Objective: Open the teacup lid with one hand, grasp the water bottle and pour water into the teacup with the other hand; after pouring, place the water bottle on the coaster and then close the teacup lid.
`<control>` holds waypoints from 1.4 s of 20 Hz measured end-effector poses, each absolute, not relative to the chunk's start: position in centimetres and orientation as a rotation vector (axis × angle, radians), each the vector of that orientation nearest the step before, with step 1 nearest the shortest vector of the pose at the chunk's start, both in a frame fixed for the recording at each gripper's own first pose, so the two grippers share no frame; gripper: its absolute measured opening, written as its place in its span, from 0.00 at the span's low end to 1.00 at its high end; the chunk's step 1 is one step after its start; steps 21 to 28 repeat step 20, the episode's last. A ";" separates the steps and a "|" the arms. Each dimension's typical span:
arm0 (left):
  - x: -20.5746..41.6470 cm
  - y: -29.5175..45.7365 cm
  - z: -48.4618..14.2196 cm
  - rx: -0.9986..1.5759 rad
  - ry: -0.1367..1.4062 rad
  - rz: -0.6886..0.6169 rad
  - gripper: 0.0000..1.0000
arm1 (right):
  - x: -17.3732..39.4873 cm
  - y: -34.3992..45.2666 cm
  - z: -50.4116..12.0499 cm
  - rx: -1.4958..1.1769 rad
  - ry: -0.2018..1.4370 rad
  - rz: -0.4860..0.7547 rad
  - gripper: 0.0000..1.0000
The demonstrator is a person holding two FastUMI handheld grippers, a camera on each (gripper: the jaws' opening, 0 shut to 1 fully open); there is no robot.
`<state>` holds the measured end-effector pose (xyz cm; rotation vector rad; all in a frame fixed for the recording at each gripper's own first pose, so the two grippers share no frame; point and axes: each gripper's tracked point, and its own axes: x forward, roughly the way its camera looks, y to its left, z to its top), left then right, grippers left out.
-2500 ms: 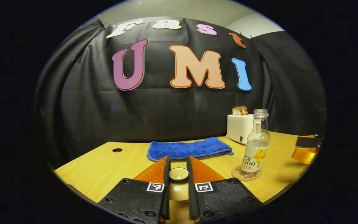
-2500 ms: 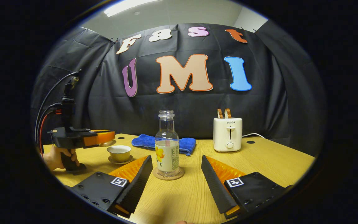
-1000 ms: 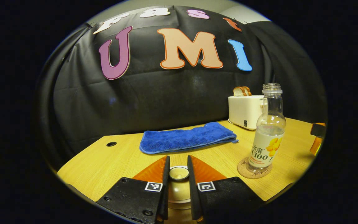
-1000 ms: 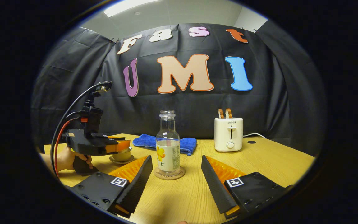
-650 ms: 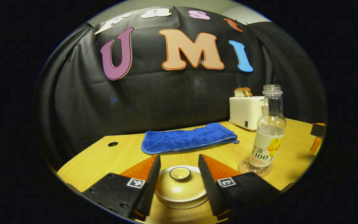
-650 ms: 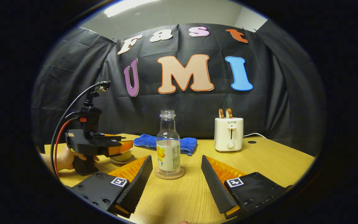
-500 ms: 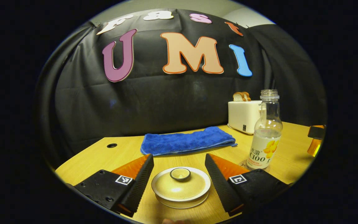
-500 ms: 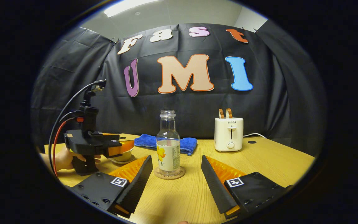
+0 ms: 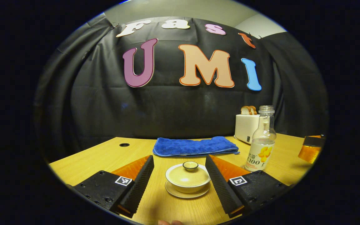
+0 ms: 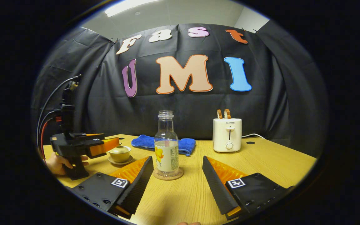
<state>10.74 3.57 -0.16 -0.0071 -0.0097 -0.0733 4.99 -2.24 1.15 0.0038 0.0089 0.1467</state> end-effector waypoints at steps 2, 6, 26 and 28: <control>8.8 3.3 -0.3 -0.006 -0.011 -0.075 0.96 | 4.5 -2.3 1.2 0.003 0.010 0.146 0.94; 4.5 2.2 -0.1 -0.004 -0.017 -0.065 0.96 | 2.9 -2.2 1.3 0.003 0.010 0.143 0.94; -4.2 -3.0 0.1 0.000 -0.020 -0.025 0.97 | -2.9 -2.0 1.4 0.001 0.010 0.096 0.99; -4.2 -3.0 0.1 0.000 -0.020 -0.025 0.97 | -2.9 -2.0 1.4 0.001 0.010 0.096 0.99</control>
